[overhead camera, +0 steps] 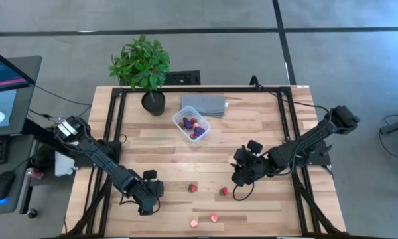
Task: Pick and placing Produce into tupperware
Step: Put the red cherry into the transparent bin
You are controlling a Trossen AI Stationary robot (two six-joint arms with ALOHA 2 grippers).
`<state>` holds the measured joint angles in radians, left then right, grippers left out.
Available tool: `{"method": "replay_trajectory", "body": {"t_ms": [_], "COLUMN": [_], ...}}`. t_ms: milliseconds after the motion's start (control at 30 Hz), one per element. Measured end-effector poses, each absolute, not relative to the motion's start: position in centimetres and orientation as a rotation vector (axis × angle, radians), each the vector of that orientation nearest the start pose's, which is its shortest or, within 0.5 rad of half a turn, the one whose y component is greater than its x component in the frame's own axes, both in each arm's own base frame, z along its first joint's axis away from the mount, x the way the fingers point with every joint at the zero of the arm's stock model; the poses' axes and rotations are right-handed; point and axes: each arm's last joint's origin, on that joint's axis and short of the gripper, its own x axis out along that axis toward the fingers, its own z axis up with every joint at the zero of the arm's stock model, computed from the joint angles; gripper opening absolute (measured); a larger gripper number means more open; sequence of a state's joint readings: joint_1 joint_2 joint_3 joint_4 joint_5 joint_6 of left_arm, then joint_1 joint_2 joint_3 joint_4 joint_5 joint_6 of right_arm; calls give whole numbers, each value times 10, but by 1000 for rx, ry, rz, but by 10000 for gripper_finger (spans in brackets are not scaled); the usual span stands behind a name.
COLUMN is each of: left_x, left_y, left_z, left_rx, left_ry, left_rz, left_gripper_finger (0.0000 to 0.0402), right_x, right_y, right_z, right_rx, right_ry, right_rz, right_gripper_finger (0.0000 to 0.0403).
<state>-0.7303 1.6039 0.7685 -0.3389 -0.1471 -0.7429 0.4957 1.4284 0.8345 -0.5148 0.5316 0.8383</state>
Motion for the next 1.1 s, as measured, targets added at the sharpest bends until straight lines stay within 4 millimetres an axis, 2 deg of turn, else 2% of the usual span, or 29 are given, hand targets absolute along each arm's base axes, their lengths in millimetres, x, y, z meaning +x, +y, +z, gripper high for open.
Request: {"method": "replay_trajectory", "body": {"t_ms": [267, 467, 667, 1100], "left_x": [210, 213, 215, 223], "left_y": [-175, -157, -131, -66], "left_z": [138, 148, 169, 229], "left_rx": [-143, -120, -82, -40], "left_ry": [1177, 1166, 1107, 841], "left_rz": [-65, -4, 70, 229], "left_gripper_finger": [114, 114, 114, 114], "right_x": [236, 236, 236, 236], "right_y": [111, 111, 111, 112], "right_z": [194, 194, 194, 194], "right_rx": [228, 228, 230, 231], "right_ry": [859, 860, 862, 864], "right_rz": [-417, -416, -413, -411], "right_gripper_finger": [175, 175, 175, 175]}}
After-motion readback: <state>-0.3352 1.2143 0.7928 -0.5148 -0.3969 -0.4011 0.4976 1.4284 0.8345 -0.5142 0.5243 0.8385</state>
